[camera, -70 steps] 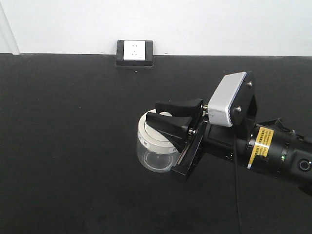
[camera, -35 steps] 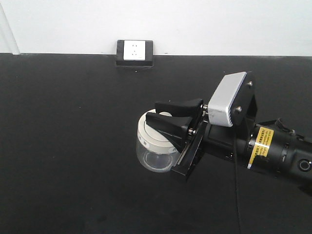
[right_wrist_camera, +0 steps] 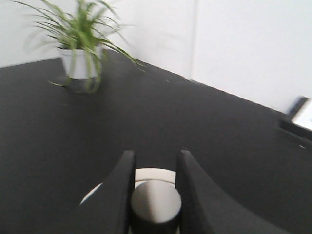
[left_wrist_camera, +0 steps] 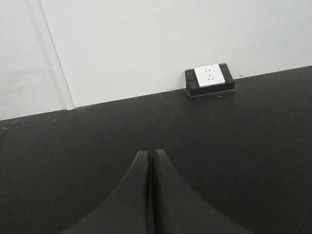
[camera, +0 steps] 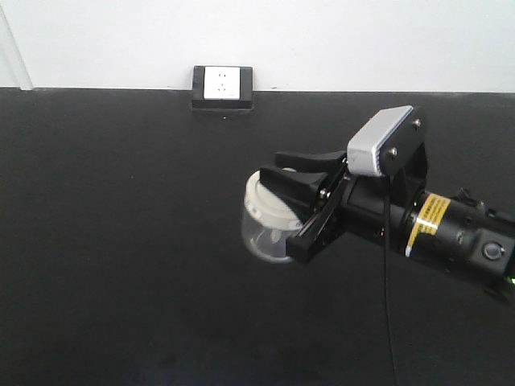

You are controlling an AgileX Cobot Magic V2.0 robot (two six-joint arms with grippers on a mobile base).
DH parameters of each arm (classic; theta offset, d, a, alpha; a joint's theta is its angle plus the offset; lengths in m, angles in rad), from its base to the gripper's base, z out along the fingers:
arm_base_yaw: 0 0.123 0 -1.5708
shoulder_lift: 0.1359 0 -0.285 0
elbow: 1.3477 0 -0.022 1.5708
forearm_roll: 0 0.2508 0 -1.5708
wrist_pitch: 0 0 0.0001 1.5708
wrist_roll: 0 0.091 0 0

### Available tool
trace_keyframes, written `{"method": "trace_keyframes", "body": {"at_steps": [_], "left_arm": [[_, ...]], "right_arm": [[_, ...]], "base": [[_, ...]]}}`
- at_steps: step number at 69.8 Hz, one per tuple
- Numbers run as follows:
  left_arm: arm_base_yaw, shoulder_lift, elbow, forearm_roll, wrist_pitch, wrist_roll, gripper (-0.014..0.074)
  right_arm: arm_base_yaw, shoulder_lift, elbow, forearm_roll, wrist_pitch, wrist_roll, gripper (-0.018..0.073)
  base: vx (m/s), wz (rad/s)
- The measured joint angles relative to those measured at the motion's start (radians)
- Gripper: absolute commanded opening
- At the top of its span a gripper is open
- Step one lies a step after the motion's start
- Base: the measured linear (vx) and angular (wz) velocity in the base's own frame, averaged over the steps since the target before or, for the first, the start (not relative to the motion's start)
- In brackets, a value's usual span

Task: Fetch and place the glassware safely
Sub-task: 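Extend the right arm forward, carrying the jar farther over the bench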

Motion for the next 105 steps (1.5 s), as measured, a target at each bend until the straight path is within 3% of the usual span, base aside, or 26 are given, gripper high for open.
{"method": "trace_keyframes", "body": {"at_steps": [10, 26, 46, 74, 105], "left_arm": [[0.000, 0.000, 0.000, 0.000, 0.000, 0.000, -0.0007], [0.000, 0.000, 0.000, 0.000, 0.000, 0.000, -0.0007], [0.000, 0.000, 0.000, 0.000, 0.000, 0.000, -0.0007], [0.000, 0.000, 0.000, 0.000, 0.000, 0.000, -0.0007], [0.000, 0.000, 0.000, 0.000, 0.000, 0.000, -0.0007]], "right_arm": [[-0.085, 0.084, -0.048, -0.051, -0.027, 0.000, -0.0001], [-0.174, 0.281, -0.182, -0.138, -0.222, 0.002, -0.0001], [-0.182, 0.557, -0.359, -0.218, -0.385, -0.181, -0.0001], [-0.183, 0.778, -0.474, -0.218, -0.447, -0.233, -0.0001], [-0.183, 0.873, -0.483, -0.137, -0.447, -0.321, -0.0001]], "base": [[0.00, 0.00], [0.00, 0.00], [0.00, 0.00], [0.00, 0.00], [0.00, 0.00]]}}
